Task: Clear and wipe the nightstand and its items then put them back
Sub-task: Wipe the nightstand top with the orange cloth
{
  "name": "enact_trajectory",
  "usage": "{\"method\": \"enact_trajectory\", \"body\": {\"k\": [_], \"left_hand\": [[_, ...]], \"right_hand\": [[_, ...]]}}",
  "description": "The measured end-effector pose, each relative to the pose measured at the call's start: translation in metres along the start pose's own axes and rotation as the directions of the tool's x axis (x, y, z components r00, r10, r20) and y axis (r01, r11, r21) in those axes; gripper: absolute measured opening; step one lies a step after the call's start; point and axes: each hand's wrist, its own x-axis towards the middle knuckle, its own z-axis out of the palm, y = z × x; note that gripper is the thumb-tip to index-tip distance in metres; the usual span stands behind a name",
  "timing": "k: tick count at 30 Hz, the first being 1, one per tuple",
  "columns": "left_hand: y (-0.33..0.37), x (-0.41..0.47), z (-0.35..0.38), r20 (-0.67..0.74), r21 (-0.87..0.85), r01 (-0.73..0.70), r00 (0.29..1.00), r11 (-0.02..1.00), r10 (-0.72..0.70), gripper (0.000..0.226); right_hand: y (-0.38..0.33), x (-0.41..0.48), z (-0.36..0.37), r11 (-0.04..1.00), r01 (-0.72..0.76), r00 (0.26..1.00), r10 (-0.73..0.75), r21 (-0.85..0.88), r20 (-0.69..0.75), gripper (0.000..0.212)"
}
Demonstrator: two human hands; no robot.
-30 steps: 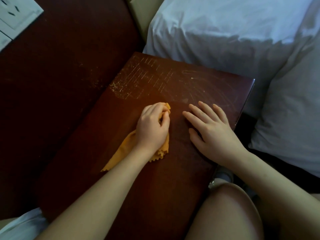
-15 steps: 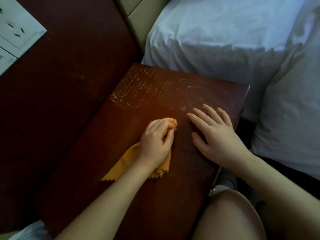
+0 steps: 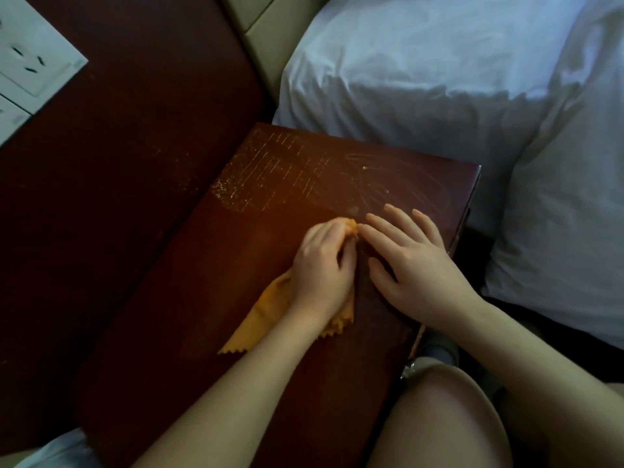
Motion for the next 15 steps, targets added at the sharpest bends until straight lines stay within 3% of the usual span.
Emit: {"method": "enact_trajectory", "body": {"k": [3,8,10,12,15], "left_hand": [[-0.016,-0.013,-0.010,0.055,-0.052,-0.087,0.994,0.995,0.090,0.016],[-0.032,0.008,-0.013,-0.116,-0.013,0.205,0.972,0.979,-0.205,0.009],[-0.025,0.018,-0.005,-0.169,0.001,0.257,0.953,0.966,-0.253,0.009],[-0.015,0.024,0.001,-0.167,0.012,0.251,0.955,0.968,-0.245,0.009],[-0.001,0.022,0.005,-0.089,0.031,0.116,0.990,0.993,-0.113,0.010]], "right_hand": [[0.005,-0.001,-0.006,1.000,-0.020,0.999,0.020,0.005,-0.033,0.044],[0.012,-0.007,-0.007,0.999,-0.030,1.000,0.030,-0.019,-0.009,0.045],[0.015,-0.009,-0.008,0.999,-0.034,0.999,0.034,-0.020,0.008,0.046],[0.018,-0.010,-0.008,0.999,-0.041,0.999,0.041,-0.018,0.010,0.047],[0.021,-0.012,-0.009,0.999,-0.036,0.999,0.036,-0.006,0.021,0.048]]}}
